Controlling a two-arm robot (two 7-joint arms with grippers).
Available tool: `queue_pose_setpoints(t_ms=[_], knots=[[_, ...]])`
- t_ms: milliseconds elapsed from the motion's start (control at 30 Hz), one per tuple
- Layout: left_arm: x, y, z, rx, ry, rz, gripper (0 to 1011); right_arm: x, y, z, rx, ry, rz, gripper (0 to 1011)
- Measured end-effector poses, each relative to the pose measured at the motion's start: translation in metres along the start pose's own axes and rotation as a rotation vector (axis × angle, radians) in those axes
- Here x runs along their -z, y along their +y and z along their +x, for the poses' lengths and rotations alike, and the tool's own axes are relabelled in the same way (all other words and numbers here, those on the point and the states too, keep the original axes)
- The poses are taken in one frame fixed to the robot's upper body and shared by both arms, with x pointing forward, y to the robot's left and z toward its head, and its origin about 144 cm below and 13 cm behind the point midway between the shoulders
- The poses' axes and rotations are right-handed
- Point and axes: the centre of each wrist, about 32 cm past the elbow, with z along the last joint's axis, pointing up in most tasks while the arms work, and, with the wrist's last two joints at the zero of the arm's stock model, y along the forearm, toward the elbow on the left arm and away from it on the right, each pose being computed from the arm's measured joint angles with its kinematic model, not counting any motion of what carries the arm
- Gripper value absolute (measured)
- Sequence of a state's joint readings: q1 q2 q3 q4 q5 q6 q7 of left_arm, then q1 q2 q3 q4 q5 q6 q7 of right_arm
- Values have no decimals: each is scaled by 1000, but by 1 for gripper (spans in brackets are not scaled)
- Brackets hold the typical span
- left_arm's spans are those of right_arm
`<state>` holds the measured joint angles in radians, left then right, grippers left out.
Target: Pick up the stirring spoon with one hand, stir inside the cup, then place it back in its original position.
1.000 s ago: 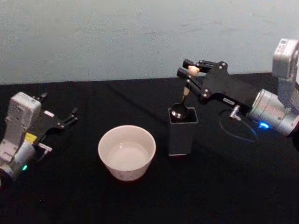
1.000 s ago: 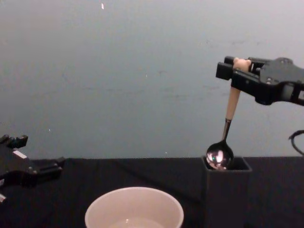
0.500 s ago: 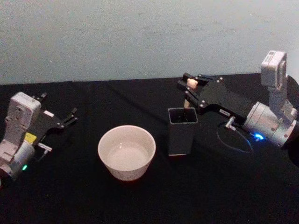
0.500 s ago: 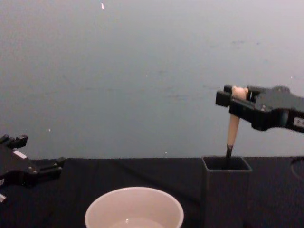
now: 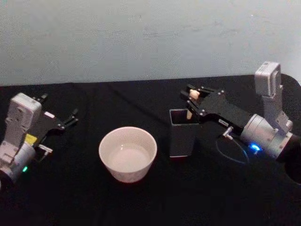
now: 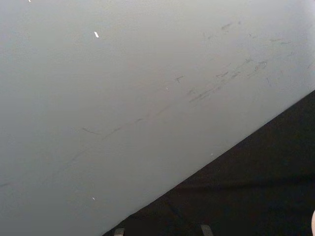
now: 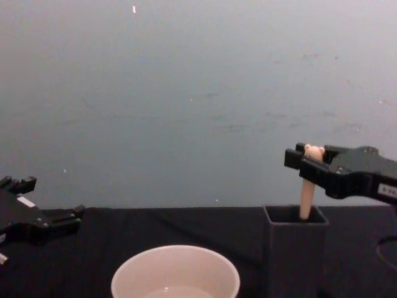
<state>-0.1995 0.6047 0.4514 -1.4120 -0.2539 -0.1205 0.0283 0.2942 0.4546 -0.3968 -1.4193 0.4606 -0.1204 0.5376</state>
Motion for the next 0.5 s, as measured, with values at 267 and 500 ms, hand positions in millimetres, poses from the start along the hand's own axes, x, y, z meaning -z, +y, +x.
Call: queue_pose_setpoints(t_ms=[267, 500], knots=[[0, 0, 0, 0, 0, 0, 1001, 8, 3, -4, 12, 14, -26, 215], [0, 0, 0, 0, 0, 0, 1001, 13, 4, -6, 21, 17, -47, 215]])
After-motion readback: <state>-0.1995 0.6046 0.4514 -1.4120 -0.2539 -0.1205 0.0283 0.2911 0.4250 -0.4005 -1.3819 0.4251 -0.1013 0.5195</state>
